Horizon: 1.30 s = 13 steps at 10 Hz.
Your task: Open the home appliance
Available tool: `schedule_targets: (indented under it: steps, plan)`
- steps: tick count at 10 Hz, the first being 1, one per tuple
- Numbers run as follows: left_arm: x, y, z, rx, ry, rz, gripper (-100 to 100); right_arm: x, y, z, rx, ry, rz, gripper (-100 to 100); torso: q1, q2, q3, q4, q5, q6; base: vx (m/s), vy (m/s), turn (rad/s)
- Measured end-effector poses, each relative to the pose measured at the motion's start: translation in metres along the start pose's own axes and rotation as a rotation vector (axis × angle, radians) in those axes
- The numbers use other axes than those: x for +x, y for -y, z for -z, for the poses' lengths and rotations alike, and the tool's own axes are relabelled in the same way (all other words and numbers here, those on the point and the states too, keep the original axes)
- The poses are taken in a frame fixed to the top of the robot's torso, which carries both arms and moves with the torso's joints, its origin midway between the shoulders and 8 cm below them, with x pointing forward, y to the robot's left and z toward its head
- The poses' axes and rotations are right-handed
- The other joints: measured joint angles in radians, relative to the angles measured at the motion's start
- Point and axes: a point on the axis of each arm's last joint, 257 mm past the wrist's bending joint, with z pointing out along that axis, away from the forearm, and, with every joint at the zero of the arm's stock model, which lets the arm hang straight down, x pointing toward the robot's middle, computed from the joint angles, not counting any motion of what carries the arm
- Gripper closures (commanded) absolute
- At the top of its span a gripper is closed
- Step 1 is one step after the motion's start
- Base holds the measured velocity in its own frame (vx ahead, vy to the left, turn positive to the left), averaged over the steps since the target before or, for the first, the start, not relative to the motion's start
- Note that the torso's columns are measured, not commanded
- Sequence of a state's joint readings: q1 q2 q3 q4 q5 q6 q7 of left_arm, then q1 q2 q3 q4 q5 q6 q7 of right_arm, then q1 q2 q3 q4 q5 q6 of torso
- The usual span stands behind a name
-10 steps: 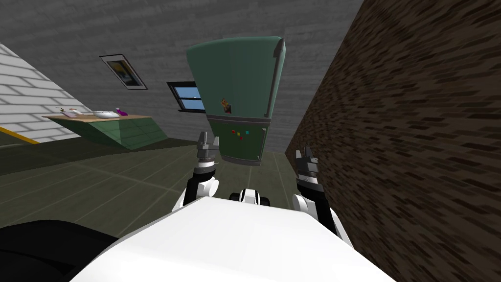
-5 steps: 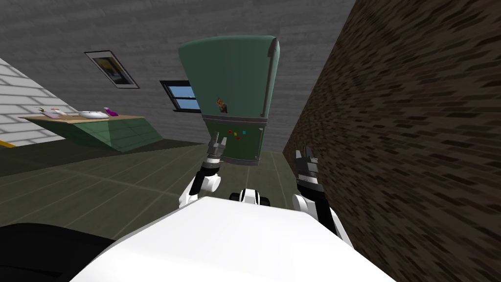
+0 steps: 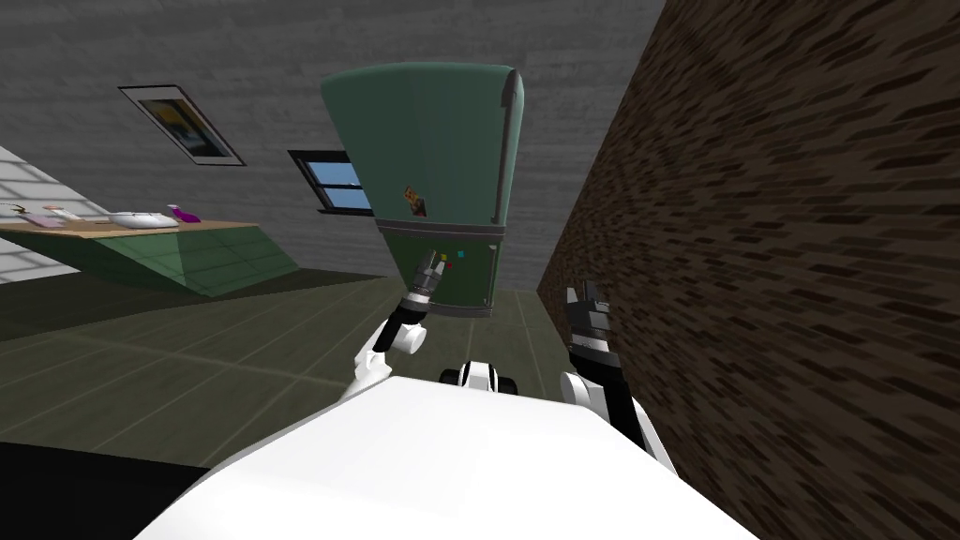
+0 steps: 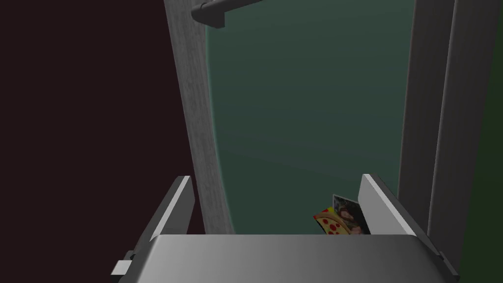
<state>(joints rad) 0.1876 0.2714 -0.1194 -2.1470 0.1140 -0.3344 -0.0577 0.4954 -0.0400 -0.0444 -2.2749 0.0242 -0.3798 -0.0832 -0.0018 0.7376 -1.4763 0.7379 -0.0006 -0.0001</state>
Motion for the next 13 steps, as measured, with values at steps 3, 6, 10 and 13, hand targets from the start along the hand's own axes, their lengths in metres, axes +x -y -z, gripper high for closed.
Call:
schedule_targets:
  steps: [3, 6, 10, 13]
  plan:
    - [0.013, -0.020, -0.015, -0.046, -0.060, -0.006, -100, 0.000, 0.000, 0.000, 0.000, 0.000, 0.000, 0, 0.002, 0.000, 0.000, 0.000, 0.001, 0.000, 0.024, -0.067, -0.056]
    - [0.023, -0.039, -0.032, -0.100, -0.116, -0.023, -100, 0.000, 0.000, 0.000, 0.000, 0.000, 0.000, 0, 0.001, 0.000, 0.000, 0.000, 0.000, 0.000, 0.027, -0.063, -0.062]
    - [0.032, -0.063, -0.052, -0.167, -0.179, -0.058, -100, 0.000, 0.000, 0.000, 0.000, 0.000, 0.000, 0, 0.003, 0.000, 0.000, 0.000, 0.001, 0.000, 0.029, -0.075, -0.062]
    - [0.035, -0.085, -0.069, -0.230, -0.222, -0.098, -100, 0.000, 0.000, 0.000, 0.000, 0.000, 0.000, 0, 0.002, 0.001, 0.000, 0.000, 0.001, 0.000, 0.029, -0.073, -0.065]
